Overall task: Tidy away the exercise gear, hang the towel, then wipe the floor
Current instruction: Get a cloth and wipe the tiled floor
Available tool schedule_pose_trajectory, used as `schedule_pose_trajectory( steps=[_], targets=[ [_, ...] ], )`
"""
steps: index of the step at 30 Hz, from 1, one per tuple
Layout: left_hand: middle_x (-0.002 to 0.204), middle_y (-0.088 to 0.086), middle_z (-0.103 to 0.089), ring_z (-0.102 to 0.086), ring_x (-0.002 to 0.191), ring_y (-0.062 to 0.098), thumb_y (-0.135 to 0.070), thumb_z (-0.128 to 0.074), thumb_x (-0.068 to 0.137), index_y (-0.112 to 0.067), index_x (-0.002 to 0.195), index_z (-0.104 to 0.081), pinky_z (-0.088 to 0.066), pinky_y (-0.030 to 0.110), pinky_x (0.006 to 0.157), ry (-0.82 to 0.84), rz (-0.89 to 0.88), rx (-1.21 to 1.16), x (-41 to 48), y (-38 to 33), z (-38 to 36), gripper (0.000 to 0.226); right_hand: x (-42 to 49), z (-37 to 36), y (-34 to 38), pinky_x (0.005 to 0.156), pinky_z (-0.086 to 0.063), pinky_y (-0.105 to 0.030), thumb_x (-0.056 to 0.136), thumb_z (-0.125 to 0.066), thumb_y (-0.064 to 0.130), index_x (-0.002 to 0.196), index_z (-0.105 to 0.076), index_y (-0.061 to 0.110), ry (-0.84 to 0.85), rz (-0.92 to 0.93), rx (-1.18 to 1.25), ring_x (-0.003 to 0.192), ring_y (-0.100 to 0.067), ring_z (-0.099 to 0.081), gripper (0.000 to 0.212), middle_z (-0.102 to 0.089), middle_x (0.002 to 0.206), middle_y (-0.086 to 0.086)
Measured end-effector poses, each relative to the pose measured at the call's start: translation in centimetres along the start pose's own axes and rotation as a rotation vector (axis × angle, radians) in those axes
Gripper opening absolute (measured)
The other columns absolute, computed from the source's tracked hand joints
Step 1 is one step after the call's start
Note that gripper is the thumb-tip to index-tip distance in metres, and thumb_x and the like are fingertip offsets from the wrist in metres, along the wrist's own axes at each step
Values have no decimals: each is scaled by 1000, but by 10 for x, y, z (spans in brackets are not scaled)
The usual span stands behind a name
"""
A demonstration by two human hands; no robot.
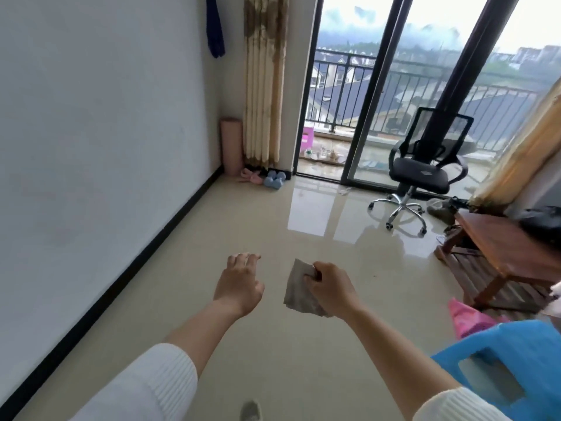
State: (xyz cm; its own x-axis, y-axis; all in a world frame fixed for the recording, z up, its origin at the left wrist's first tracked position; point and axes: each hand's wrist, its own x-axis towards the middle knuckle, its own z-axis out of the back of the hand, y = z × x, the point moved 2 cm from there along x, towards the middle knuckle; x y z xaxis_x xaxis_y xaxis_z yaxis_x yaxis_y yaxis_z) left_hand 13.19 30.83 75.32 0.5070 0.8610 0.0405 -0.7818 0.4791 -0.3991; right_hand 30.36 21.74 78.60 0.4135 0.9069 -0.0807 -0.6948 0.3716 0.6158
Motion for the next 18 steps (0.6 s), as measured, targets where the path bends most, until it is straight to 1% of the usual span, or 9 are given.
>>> schedule_pose_trajectory(
  steps=[4, 7, 9, 13, 16, 18],
  targets=[
    [144, 5, -36, -27, 130, 24, -20, -46, 87, -16, 142, -32, -32, 33, 106, 12, 65, -4, 129, 17, -7, 57, 131, 0, -3, 52, -26, -29, 83, -46, 14, 64, -43, 11, 35, 4, 36, 57, -18, -37, 19, -43, 60, -2],
    [144, 4, -37, -28, 130, 24, -20, -46, 87, -17, 142, -32, -33, 32, 104, 21, 88, 5, 213, 20, -10, 56, 221, 8, -3, 51, -27, -28, 83, -46, 14, 65, -45, 11, 61, 14, 2, 58, -20, -39, 18, -46, 61, -5],
    [144, 4, -36, -27, 130, 23, -20, -45, 87, -17, 142, -32, -33, 32, 105, 21, 102, -4, 265, 19, -10, 56, 277, 19, -3, 47, -28, -26, 83, -46, 13, 65, -45, 11, 56, 16, 22, 55, -20, -40, 18, -46, 60, -4],
    [147, 3, -31, -24, 133, 21, -19, -44, 88, -17, 142, -31, -32, 31, 106, 14, 131, 14, 365, 23, -22, 56, 392, 36, -10, 43, -28, -24, 80, -47, 11, 63, -43, 13, 72, 13, 31, 51, -18, -38, 18, -43, 57, -3],
    [151, 5, -24, -20, 137, 22, -17, -42, 87, -17, 143, -29, -35, 33, 105, 10, 216, 18, 437, 36, -40, 57, 479, 39, -17, 45, -32, -22, 79, -46, 10, 61, -43, 13, 118, 14, 39, 49, -19, -40, 18, -44, 54, -2],
    [153, 8, -21, -17, 139, 23, -16, -40, 87, -16, 144, -28, -33, 35, 107, 9, 299, 6, 485, 45, -55, 58, 537, 38, -21, 45, -33, -22, 79, -46, 10, 58, -43, 14, 162, 45, 30, 45, -19, -43, 22, -45, 50, -1]
  ],
)
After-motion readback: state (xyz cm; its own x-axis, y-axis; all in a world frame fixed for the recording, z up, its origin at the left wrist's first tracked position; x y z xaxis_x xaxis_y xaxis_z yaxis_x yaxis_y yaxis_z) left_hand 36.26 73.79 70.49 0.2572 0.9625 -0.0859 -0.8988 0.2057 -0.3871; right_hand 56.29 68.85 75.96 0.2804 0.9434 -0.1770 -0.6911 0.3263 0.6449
